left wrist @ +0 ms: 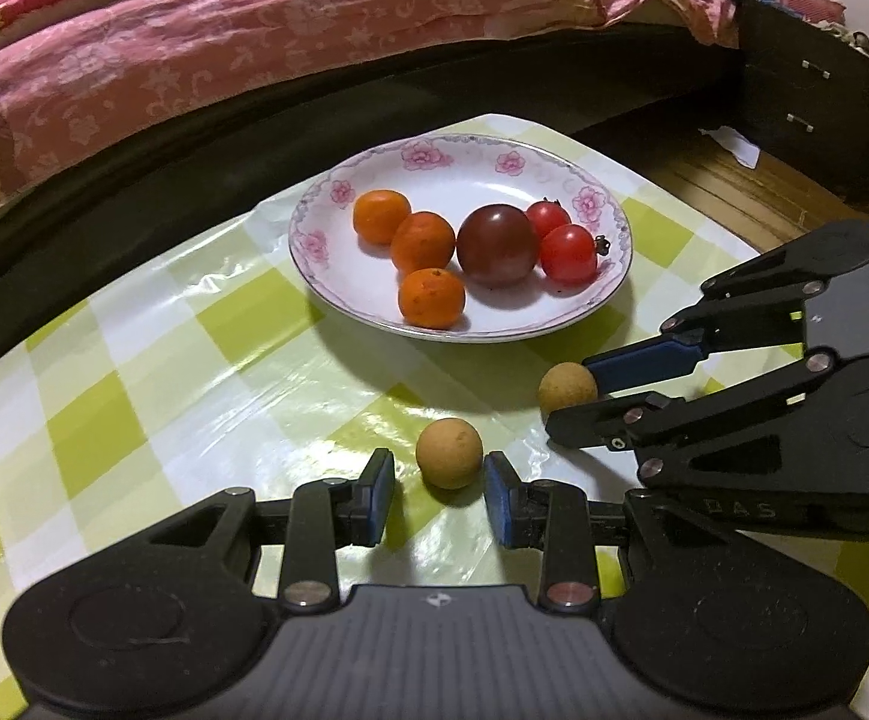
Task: Organize fruits
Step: 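Move both open grippers down to the two tan round fruits, then grasp a tan round fruit with the left gripper while the right gripper grasps the other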
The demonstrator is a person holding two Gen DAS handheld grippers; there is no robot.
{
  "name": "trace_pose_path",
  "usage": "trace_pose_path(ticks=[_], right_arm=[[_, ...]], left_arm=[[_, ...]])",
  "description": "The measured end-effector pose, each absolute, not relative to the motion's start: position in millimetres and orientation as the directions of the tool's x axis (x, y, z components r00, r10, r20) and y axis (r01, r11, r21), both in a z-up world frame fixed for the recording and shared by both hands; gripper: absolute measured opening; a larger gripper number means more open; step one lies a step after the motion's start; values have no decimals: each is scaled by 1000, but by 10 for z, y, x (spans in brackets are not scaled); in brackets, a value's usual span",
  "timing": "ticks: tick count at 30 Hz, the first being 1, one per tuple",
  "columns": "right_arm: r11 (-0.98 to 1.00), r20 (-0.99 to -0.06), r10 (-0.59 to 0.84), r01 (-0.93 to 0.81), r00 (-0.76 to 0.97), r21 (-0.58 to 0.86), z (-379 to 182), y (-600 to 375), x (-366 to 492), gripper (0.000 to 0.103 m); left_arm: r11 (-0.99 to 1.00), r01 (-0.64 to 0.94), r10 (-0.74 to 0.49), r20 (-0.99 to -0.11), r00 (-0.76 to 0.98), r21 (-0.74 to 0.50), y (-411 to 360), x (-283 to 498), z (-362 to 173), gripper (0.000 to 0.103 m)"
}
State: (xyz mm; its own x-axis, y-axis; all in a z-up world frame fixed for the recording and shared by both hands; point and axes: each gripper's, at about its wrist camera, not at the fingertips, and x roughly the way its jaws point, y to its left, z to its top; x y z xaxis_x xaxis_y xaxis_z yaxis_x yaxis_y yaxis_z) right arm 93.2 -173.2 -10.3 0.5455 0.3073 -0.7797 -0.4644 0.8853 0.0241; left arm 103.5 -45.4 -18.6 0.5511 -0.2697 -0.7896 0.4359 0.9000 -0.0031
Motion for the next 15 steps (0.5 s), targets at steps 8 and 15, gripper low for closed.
trace_pose_path(ticks=[8, 15], right_arm=[[895, -783, 287, -447, 552, 13, -106, -1776, 959, 21], [899, -783, 288, -438, 551, 22, -105, -1799, 966, 21]], left_arm=[[899, 438, -282, -779, 560, -11, -463, 1058, -217, 41], [898, 440, -286, -775, 564, -11, -475, 1047, -213, 37]])
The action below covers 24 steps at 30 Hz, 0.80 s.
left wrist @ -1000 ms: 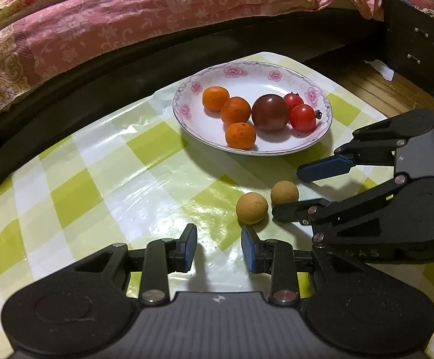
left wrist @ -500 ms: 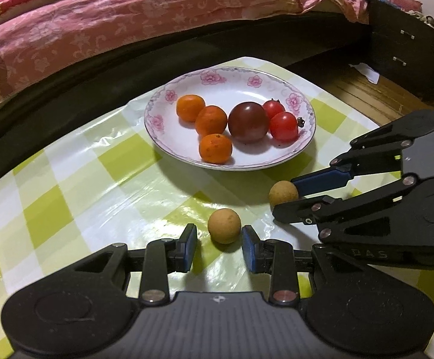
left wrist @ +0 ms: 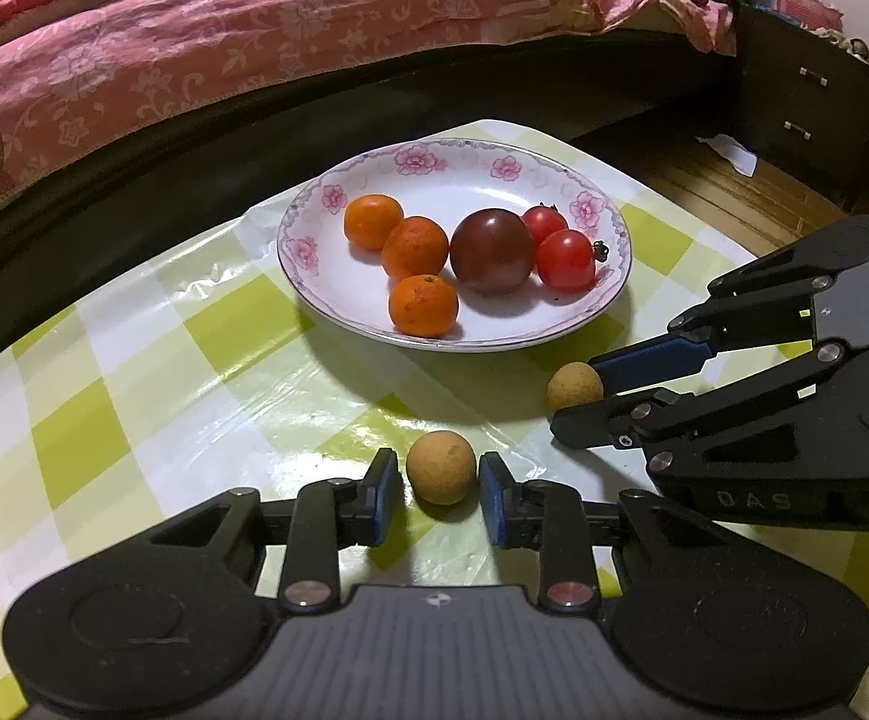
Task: Organize fruits
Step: 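Grasp a tan round fruit with the left gripper while the right gripper grasps the other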
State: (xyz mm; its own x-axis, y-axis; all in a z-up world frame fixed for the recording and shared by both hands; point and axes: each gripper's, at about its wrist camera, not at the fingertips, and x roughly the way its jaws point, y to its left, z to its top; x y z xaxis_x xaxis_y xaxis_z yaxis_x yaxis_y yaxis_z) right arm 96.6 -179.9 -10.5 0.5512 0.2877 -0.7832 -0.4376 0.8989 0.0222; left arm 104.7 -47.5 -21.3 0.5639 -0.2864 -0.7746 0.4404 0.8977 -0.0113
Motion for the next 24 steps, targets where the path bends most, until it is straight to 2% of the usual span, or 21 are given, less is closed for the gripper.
trace_pose_path(ticks=[24], right_arm=[[893, -790, 251, -448, 560, -34, -73, -1733, 886, 21]], left_arm=[[901, 434, -272, -782, 561, -3, -452, 847, -110, 33]])
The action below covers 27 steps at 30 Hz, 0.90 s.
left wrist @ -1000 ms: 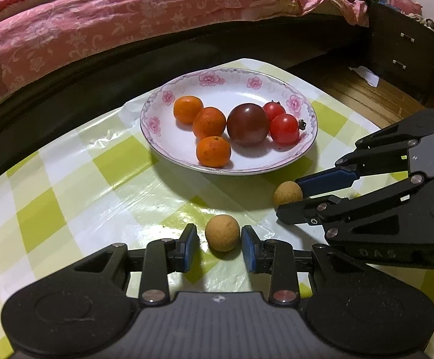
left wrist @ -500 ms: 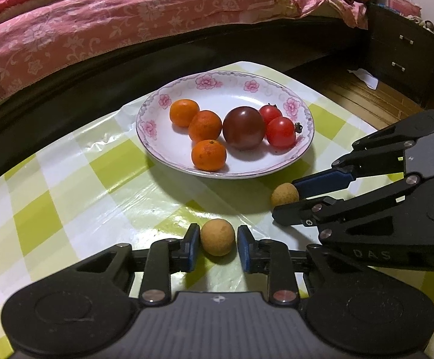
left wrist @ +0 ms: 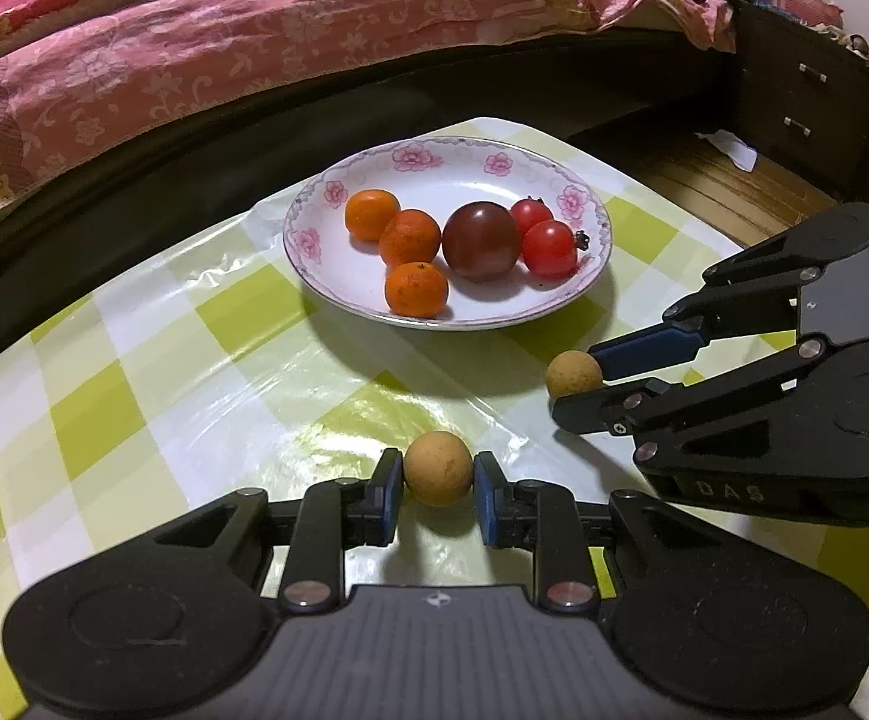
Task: Organize fruits
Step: 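Grasp a tan round fruit with the left gripper while the right gripper grasps the other, then carry both tan fruits up over the white bowl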
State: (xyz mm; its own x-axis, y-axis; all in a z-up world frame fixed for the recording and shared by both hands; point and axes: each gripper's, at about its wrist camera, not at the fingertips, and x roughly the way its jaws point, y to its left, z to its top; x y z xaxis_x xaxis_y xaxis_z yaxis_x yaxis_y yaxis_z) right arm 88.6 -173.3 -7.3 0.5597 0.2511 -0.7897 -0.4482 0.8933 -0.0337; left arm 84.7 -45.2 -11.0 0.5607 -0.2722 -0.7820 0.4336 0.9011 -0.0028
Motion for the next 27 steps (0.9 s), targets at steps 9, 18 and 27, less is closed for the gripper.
trace_pose_path(ticks=[9, 18, 27], right_arm=[[894, -804, 228, -445, 550, -51, -10, -1739, 741, 21], [887, -824, 217, -459, 523, -58, -29, -1665, 537, 21], [893, -829, 214, -448, 517, -49, -67, -1678, 498, 21]], left_arm=[[899, 438, -265, -791, 551, 4, -435, 654, -42, 33], [901, 434, -249, -805, 538, 12, -418, 519, -80, 33], [903, 430, -245, -811, 530, 8, -417, 524, -164, 33]])
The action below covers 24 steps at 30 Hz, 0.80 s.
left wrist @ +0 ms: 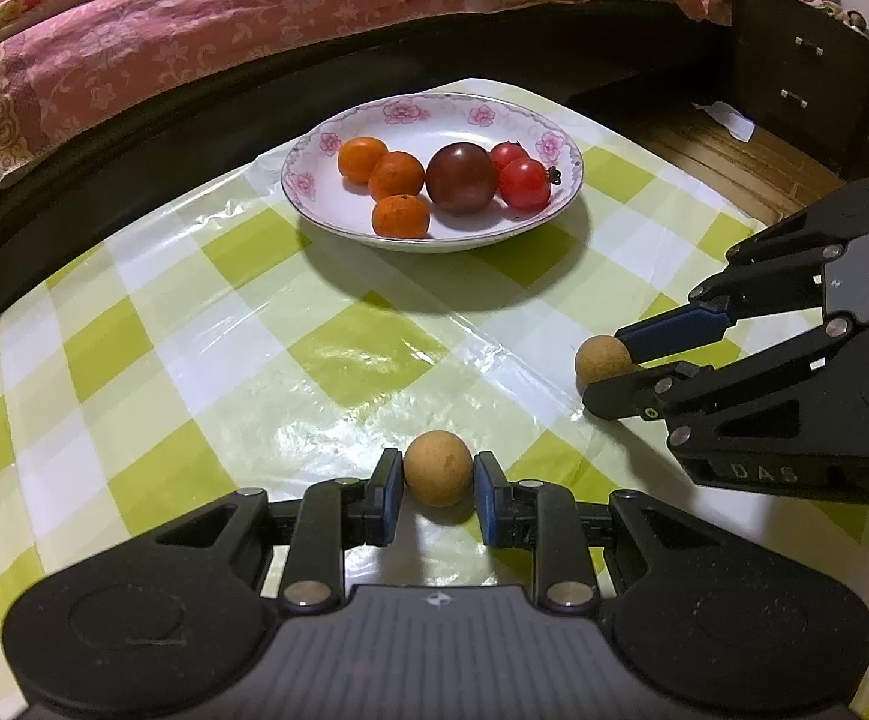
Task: Organize fruits
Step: 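Carry both tan fruits up over the white bowl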
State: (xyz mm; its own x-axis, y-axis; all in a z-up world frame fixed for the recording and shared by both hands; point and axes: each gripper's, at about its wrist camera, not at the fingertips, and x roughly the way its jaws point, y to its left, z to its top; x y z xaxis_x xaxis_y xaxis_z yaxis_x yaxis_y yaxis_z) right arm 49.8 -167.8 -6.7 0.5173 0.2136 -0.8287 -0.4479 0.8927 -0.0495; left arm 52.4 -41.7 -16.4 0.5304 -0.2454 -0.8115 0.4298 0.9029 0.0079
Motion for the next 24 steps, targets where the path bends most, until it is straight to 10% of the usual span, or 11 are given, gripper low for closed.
trace_pose_path(ticks=[24], right_arm=[[887, -829, 217, -459, 516, -54, -89, -1664, 503, 21]], left_arm=[[899, 437, -245, -806, 539, 19, -443, 545, -129, 33]])
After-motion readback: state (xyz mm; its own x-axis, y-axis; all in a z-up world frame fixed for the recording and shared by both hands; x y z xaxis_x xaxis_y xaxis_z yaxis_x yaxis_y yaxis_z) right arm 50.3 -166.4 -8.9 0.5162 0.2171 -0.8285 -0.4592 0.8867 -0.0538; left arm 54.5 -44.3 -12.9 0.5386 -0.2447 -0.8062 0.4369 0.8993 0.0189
